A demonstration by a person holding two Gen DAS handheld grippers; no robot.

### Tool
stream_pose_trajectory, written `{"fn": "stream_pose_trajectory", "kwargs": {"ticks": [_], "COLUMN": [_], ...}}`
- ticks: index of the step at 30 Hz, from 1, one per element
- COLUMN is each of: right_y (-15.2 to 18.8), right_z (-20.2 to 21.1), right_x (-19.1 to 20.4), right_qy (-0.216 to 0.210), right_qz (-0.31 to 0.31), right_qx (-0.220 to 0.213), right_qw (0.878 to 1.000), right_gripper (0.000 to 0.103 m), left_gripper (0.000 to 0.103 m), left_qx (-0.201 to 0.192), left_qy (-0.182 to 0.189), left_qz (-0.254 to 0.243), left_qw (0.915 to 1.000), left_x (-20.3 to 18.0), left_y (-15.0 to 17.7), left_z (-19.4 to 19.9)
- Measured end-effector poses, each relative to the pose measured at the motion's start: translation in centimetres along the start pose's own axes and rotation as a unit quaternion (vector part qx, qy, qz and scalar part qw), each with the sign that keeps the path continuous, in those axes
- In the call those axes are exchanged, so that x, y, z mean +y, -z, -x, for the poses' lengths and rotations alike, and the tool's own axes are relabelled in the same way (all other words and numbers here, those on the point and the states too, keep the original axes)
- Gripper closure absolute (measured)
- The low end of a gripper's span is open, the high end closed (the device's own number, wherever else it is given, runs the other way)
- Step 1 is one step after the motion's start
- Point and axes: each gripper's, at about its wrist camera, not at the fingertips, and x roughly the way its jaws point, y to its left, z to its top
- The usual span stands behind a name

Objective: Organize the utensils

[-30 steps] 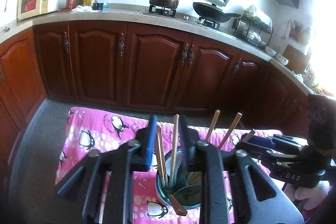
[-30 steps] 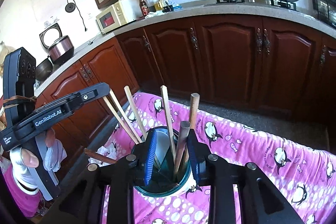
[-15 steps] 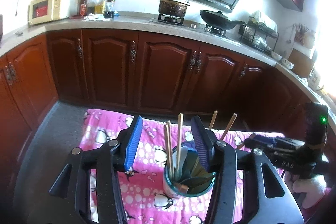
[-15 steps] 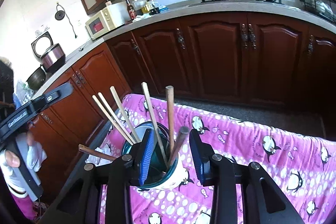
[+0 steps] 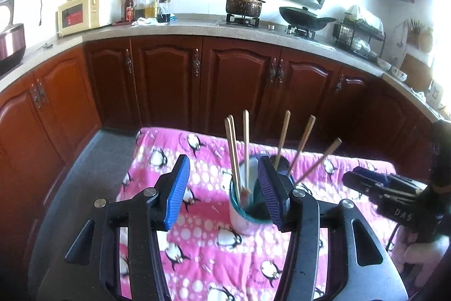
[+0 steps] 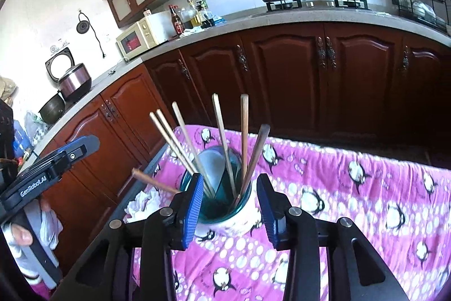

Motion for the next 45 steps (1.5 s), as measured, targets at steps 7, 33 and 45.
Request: {"fn": "stream_pose_trajectory", "kwargs": {"ticks": [7, 33, 45], "right_y": [2.0, 2.6, 2.7], "right_z": [1.4, 3.0, 2.6], "right_x": [1.6, 4.6, 4.6], "right_qy": [0.006, 0.041, 0.043], "right_qz": [-0.005, 0.013, 0.017], "right_qx": [-0.010, -0.035, -0.029], "right_qw": [1.000, 0.998, 0.999], "right_gripper": [0.062, 0.048, 0.048], "left_gripper": [0.053, 0.053, 0.053], "left_qx": [0.001, -0.013, -0.010], "left_qy": [-0.003, -0.029, -0.036], "left_qz": [-0.027, -0.026, -0.022], "left_qw": [0.9996, 0.9992, 0.9990], "left_x": [-2.3, -3.8, -3.7], "left_y": [2.0, 3.7, 4.0], "left_z": [1.7, 3.3, 2.9]}}
